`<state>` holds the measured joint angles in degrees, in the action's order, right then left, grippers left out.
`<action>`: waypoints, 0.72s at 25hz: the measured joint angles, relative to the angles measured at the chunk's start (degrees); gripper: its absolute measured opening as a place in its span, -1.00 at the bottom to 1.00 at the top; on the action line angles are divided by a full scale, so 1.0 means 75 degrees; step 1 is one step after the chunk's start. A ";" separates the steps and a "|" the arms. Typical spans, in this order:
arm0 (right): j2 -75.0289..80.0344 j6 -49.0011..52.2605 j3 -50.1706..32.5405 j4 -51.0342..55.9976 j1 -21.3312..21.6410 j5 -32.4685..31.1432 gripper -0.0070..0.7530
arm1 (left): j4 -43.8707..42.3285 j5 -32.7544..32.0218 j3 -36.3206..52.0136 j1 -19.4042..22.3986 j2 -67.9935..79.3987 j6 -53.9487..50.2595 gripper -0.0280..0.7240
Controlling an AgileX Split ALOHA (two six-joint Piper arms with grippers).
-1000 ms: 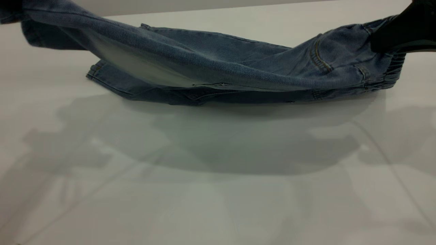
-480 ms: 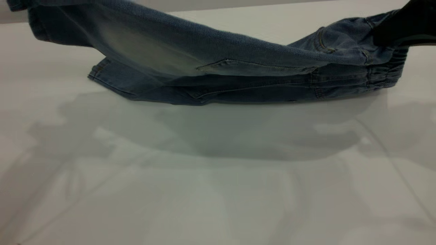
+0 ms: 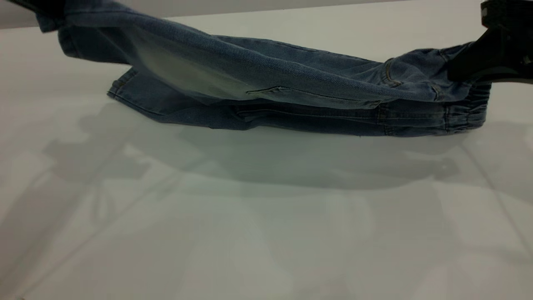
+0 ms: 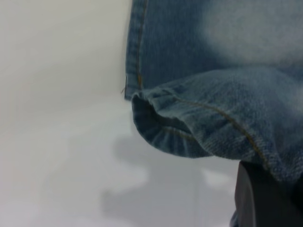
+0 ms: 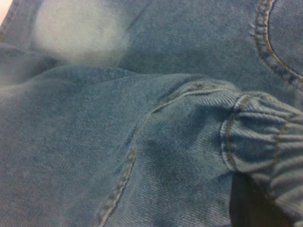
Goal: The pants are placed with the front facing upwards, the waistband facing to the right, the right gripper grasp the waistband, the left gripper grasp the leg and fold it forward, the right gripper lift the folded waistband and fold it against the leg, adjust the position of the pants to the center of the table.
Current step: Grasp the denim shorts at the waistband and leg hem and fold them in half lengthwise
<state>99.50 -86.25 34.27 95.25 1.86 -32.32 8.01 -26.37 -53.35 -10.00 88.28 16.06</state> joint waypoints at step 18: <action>0.0749 -0.0277 0.0794 0.0100 0.0000 0.0279 -0.88 | -0.0008 0.0602 -0.0750 0.0000 0.1232 0.0000 -0.82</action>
<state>105.13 -88.33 40.22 96.00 1.86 -30.22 7.95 -21.86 -58.98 -10.00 97.51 16.06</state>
